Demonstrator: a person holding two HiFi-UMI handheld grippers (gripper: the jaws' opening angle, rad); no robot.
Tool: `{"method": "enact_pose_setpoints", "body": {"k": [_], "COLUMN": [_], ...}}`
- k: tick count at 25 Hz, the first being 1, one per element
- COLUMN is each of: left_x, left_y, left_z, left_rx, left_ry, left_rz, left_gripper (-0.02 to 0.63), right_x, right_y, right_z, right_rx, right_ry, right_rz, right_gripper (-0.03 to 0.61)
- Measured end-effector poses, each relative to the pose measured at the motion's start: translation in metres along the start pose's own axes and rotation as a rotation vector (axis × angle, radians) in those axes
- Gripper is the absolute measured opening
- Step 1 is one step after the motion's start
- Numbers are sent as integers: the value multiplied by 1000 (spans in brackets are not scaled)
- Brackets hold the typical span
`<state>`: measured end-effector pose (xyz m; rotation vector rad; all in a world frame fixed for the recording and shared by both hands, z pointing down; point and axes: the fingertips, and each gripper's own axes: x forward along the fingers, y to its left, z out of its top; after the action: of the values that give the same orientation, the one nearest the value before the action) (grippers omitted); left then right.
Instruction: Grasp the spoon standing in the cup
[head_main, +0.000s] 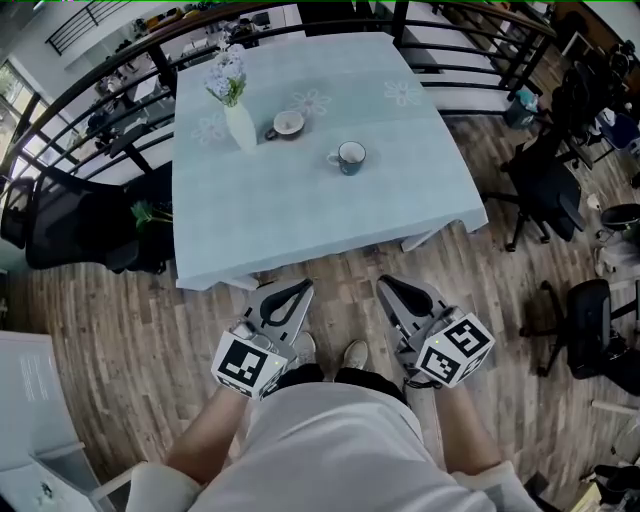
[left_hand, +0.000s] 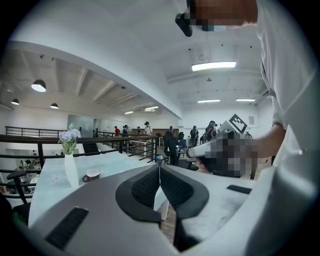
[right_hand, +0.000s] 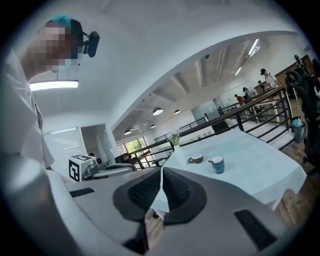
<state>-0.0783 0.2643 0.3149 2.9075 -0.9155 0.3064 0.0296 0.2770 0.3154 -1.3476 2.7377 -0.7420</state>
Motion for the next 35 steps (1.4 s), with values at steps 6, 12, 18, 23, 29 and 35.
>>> {"method": "enact_pose_setpoints", "body": {"k": [6, 12, 18, 23, 29, 35], "left_x": [14, 25, 35, 44, 58, 75], "left_y": [-24, -49, -60, -56, -45, -19], "left_z": [5, 5, 5, 4, 6, -4], "left_rx": [3, 7, 10, 5, -5, -25], "left_ry": [-8, 5, 6, 3, -1, -2], "left_rz": [16, 33, 44, 50, 58, 61], "left_gripper": [20, 20, 20, 20, 20, 20], "right_x": [-23, -51, -62, -61, -51, -24], "right_y": [-20, -35, -51, -60, -74, -93], "right_z": [-7, -8, -13, -16, -11, -11], "right_rx": [25, 29, 25, 31, 38, 42], "right_ry": [18, 14, 22, 37, 47, 71], "right_rz": [7, 11, 13, 12, 11, 7], "right_gripper": [23, 23, 23, 23, 23, 23]}}
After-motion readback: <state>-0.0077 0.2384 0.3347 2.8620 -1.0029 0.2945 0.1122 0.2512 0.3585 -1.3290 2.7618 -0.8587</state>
